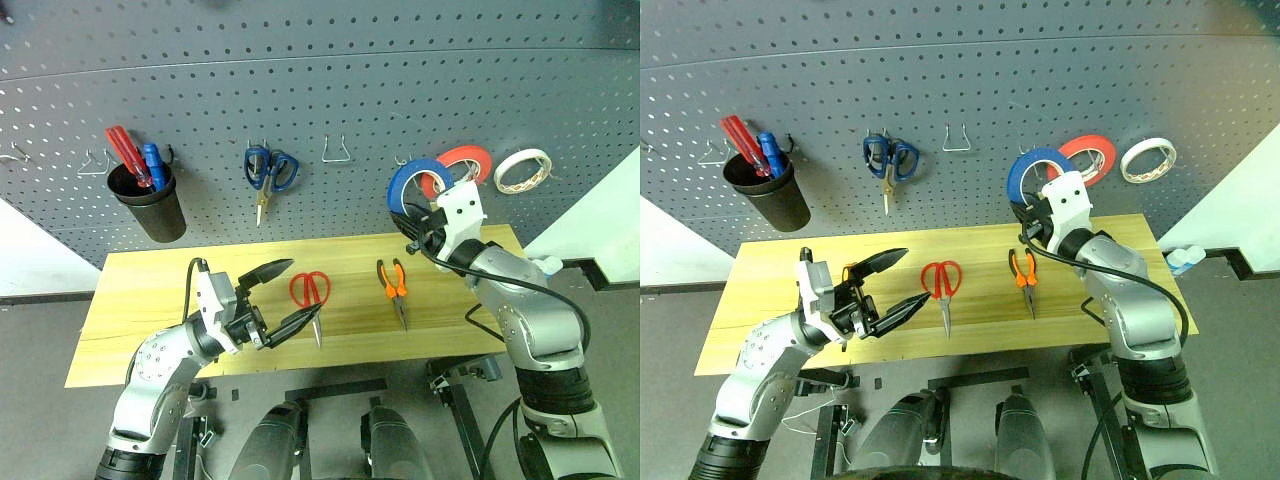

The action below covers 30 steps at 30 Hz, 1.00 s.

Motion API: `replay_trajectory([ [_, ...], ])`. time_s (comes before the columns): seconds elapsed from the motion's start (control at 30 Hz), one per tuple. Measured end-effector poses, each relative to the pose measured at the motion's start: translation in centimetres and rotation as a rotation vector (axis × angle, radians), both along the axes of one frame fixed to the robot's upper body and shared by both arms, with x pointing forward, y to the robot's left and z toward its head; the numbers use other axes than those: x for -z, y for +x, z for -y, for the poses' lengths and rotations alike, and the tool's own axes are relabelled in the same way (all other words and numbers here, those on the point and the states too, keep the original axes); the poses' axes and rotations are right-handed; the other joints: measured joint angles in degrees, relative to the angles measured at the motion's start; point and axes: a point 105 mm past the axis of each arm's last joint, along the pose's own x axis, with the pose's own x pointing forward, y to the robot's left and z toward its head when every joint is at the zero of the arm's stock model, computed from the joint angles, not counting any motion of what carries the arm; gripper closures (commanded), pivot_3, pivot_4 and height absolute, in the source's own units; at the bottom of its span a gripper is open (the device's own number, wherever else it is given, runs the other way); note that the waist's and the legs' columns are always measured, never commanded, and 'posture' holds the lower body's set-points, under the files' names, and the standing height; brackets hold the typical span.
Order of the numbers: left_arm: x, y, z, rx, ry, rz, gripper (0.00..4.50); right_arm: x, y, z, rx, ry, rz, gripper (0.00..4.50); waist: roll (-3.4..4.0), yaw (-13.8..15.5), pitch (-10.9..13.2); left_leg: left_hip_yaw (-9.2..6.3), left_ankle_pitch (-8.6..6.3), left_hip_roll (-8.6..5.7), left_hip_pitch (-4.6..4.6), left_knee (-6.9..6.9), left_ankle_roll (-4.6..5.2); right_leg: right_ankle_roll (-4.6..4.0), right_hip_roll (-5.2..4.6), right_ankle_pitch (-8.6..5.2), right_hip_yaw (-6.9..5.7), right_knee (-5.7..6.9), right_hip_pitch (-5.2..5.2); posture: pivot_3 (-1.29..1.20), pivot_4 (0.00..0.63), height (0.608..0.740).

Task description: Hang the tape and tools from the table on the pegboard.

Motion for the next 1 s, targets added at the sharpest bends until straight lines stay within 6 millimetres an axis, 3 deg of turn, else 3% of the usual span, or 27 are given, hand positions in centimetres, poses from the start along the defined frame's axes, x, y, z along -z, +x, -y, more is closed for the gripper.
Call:
replay_trajectory([
  [0.73,-0.6,-0.3,0.0,-0.025,-0.021,0.011,0.0,1.1,3.4,-0.1,0.023,0.012,0.018,3.84,0.01,-0.1,0.0,0.0,0.0,0.01,0.0,-0.02,0.0,-0.01,0.01,0.0,0.0,0.0,-0.01,0.03,0.199,0.74],
  [1.0,-0.6,-0.2,-0.1,-0.028,-0.021,0.009,0.0,1.2,3.8,-0.1,0.033,0.007,0.024,1.22,0.01,0.0,0.0,0.0,0.0,0.01,0.0,-0.02,0.0,-0.01,0.0,0.0,0.0,0.0,-0.02,0.03,0.201,0.74],
])
